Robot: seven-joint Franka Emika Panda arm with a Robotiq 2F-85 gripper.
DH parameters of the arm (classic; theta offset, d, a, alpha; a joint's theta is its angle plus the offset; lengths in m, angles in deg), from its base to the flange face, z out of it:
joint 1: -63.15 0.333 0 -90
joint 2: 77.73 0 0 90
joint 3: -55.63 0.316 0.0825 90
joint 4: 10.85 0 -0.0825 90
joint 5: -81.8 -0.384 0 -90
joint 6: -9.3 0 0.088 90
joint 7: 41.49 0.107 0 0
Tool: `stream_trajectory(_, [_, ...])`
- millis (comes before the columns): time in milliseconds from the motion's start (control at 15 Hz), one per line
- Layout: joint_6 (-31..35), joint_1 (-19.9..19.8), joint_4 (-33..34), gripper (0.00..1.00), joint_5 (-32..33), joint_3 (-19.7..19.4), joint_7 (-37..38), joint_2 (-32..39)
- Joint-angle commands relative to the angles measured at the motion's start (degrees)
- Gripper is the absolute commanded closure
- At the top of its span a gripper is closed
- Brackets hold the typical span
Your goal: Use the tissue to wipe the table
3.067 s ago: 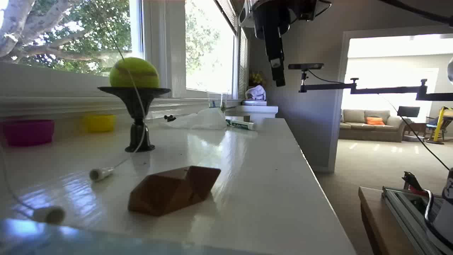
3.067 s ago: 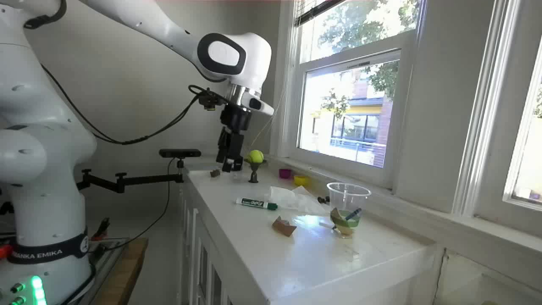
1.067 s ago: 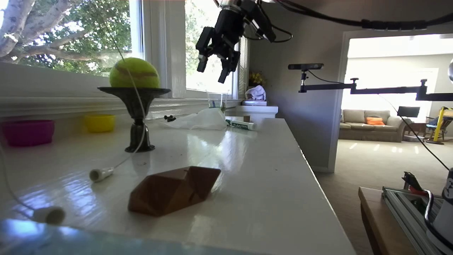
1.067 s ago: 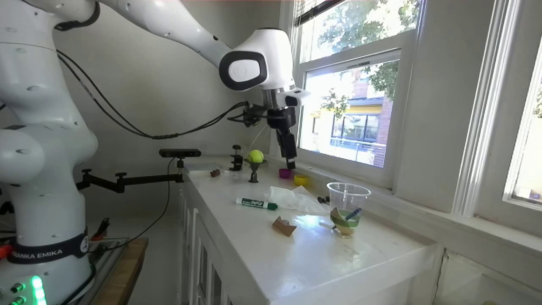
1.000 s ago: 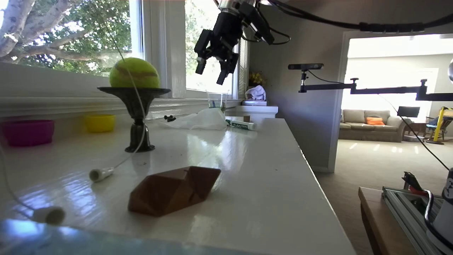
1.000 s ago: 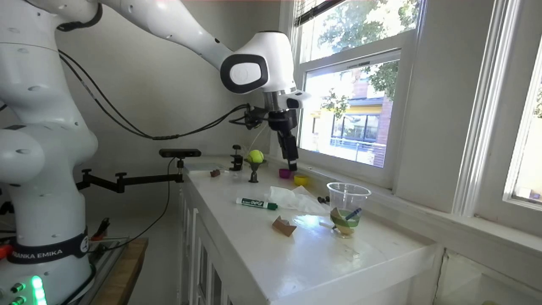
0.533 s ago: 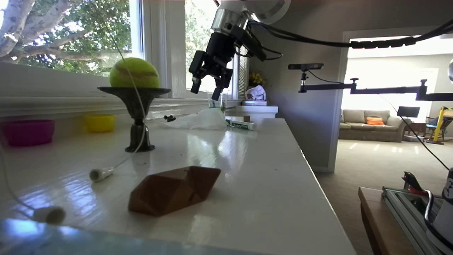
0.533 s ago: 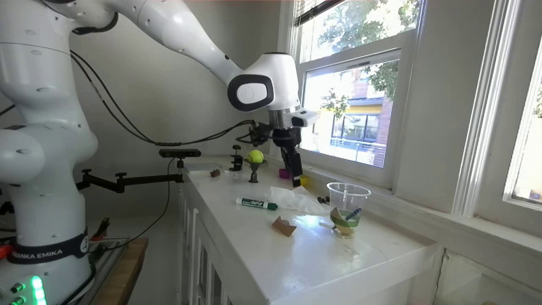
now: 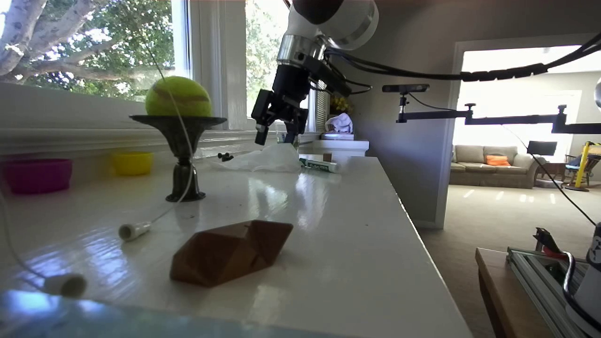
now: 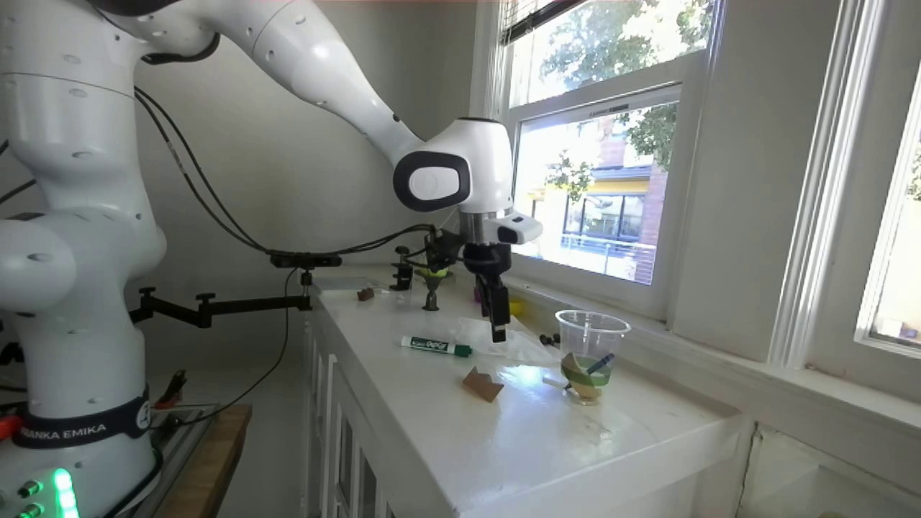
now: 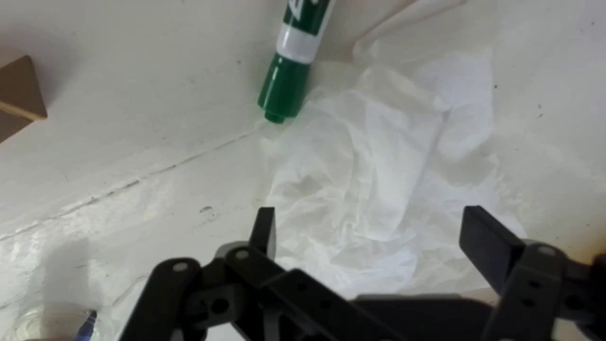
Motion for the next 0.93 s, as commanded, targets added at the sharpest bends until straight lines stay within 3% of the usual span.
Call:
stream_trajectory(0, [1.3,-0.5,0.0,0.0,0.7,0.4,-0.4,2.0])
stream_trajectory(67, [1.3,-0.5,0.0,0.0,0.7,0.5,-0.5,2.3])
stream_trajectory(133, [1.4,-0.5,0.0,0.25,0.4,0.5,-0.7,2.5])
stream_trajectory(200, [1.5,-0.5,0.2,0.26,0.3,0.6,-0.7,2.7])
stream_trajectory(400, [2.6,-0.5,0.7,0.5,-0.4,0.7,-0.6,2.4])
stream_trajectory(467, [1.5,-0.6,0.1,0.31,0.1,0.6,0.1,2.4])
stream_trajectory(667, [1.8,-0.5,0.5,0.49,0.1,0.7,0.1,2.4])
stream_trajectory(867, [1.8,-0.5,0.5,0.49,0.1,0.7,0.1,2.4])
